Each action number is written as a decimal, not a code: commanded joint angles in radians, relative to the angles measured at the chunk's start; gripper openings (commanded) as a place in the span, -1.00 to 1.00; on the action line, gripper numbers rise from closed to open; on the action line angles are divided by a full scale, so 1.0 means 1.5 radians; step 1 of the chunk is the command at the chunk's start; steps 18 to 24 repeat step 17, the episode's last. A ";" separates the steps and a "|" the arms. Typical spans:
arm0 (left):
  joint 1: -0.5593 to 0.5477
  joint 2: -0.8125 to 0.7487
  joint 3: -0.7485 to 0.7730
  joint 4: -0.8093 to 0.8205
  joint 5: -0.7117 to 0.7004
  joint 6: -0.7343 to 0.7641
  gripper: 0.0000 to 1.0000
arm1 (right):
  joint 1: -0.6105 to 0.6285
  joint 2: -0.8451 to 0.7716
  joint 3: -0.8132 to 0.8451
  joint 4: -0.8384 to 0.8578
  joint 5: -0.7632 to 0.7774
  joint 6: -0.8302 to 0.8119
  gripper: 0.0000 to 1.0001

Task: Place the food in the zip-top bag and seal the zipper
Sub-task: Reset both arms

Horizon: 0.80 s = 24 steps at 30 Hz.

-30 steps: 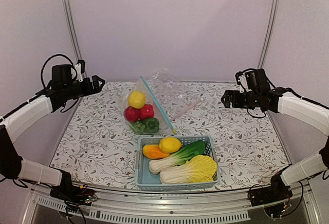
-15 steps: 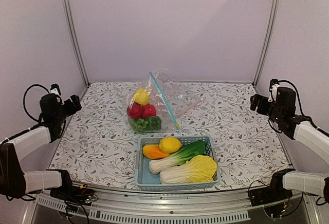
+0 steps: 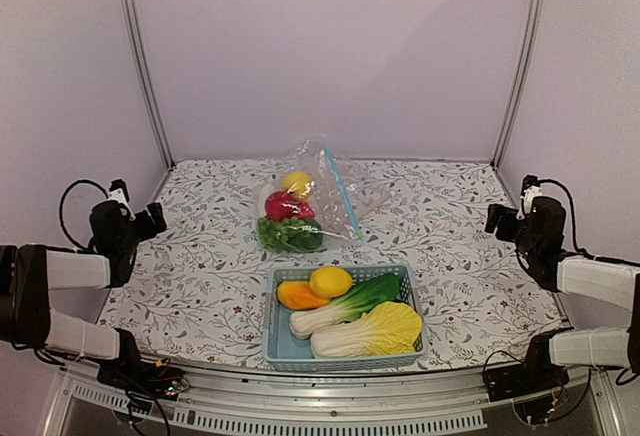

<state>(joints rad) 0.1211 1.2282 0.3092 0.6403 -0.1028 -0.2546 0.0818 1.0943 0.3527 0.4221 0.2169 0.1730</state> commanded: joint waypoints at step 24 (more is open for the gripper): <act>0.003 0.007 -0.007 0.038 -0.002 -0.013 0.99 | -0.003 0.003 -0.009 0.059 0.016 -0.016 0.97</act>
